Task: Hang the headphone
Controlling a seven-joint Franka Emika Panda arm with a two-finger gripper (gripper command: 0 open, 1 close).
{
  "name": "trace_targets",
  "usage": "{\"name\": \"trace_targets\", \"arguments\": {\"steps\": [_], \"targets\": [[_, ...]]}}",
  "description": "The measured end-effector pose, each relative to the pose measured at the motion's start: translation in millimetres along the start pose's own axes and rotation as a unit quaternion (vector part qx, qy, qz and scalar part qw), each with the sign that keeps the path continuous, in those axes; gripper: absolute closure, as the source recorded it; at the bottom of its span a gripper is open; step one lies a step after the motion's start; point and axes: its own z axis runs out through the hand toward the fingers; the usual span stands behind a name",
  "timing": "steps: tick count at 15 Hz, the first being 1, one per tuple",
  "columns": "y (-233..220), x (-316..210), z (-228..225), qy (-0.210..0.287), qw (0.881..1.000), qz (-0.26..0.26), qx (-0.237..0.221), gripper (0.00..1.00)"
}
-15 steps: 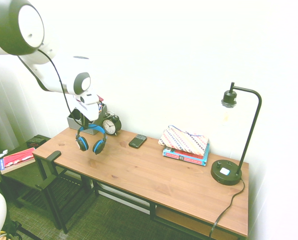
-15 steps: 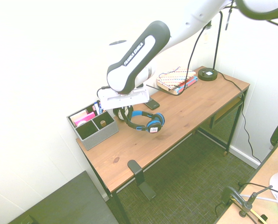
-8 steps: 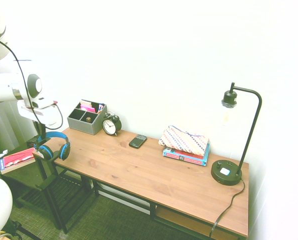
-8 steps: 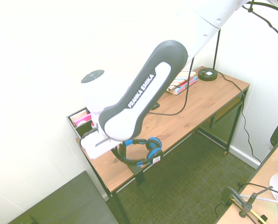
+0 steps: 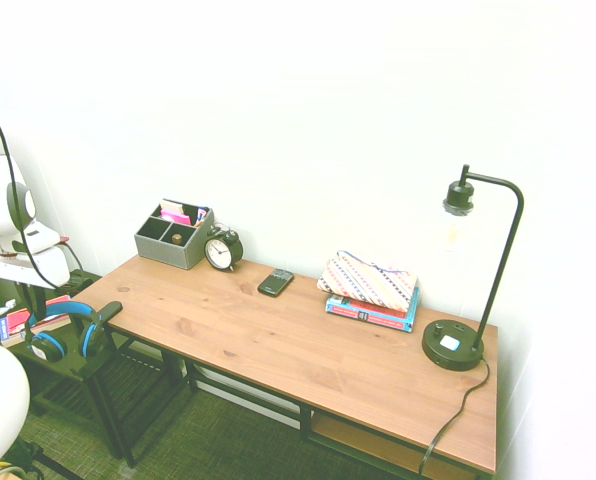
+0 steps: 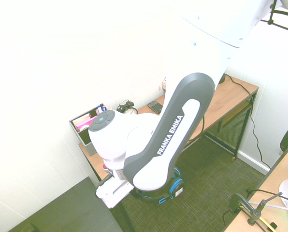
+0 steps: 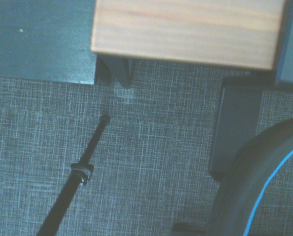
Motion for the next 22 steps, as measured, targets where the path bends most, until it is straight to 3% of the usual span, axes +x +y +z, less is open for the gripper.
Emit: {"name": "trace_targets", "arguments": {"steps": [5,13,19,20,22], "targets": [[36.7,-26.6,41.6,0.0,1.0,-0.021,-0.018,1.0],[22.5,-7.9,105.0,0.014,0.999,-0.035,-0.006,1.0],[3.1,-2.9,114.5,0.041,0.998,-0.046,-0.002,1.0],[1.8,-2.7,117.6,0.044,0.998,-0.047,-0.003,0.0],[-0.7,-2.7,125.9,0.047,0.998,-0.049,-0.007,0.0]]}}
